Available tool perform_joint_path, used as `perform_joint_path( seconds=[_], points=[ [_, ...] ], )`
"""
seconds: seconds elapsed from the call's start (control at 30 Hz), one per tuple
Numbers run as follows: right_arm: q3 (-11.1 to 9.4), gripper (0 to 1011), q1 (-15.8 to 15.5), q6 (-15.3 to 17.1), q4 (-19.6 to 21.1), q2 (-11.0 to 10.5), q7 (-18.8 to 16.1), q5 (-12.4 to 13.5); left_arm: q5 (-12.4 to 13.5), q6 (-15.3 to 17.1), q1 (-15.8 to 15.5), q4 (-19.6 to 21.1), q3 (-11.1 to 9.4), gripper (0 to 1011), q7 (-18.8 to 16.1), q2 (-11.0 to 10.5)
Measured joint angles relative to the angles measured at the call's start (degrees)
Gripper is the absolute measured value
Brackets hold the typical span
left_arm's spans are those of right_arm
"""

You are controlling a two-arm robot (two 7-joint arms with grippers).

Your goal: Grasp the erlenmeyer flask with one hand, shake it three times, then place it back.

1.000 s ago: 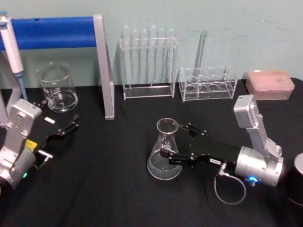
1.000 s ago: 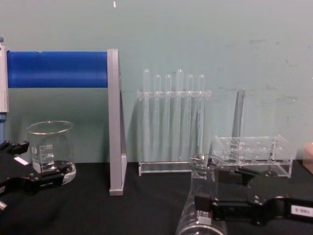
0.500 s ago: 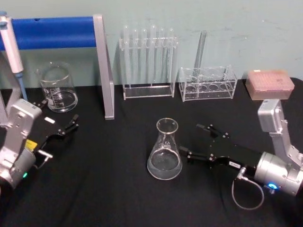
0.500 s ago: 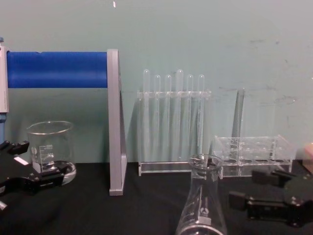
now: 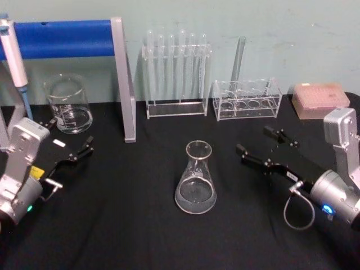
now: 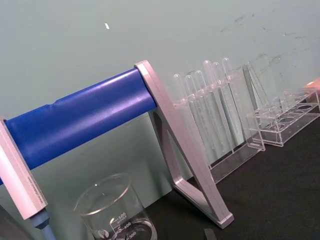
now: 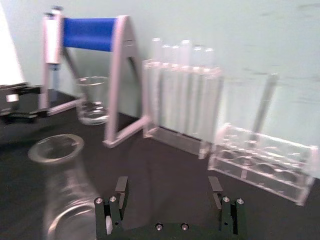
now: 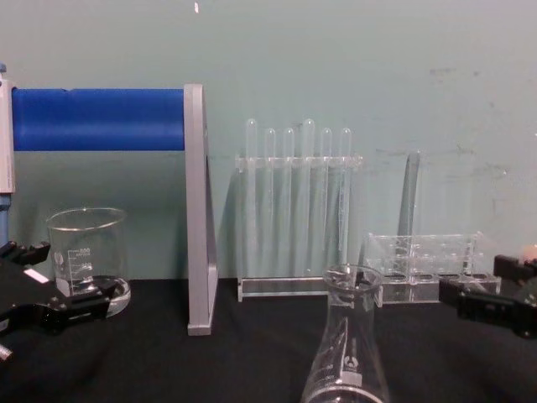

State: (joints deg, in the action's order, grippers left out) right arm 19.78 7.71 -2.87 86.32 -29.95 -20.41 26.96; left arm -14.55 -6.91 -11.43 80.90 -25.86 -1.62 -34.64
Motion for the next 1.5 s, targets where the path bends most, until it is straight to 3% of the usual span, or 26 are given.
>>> perform_joint_path(
  seconds=[0.3,0.53,0.93,1.5],
  points=[
    [-0.54,1000,3.02,1.7,-3.93,4.78,8.69,-5.93,0.0,0.0,0.0,0.0,0.0,1001,0.0,0.0],
    [-1.12,1000,5.04,3.67,-6.85,7.46,11.68,-8.11,0.0,0.0,0.0,0.0,0.0,1001,0.0,0.0],
    [-2.15,1000,6.49,5.16,-10.11,9.35,10.93,-9.49,0.0,0.0,0.0,0.0,0.0,1001,0.0,0.0],
    [-3.05,1000,6.5,6.06,-10.61,9.89,8.62,-10.15,0.0,0.0,0.0,0.0,0.0,1001,0.0,0.0]
  ],
)
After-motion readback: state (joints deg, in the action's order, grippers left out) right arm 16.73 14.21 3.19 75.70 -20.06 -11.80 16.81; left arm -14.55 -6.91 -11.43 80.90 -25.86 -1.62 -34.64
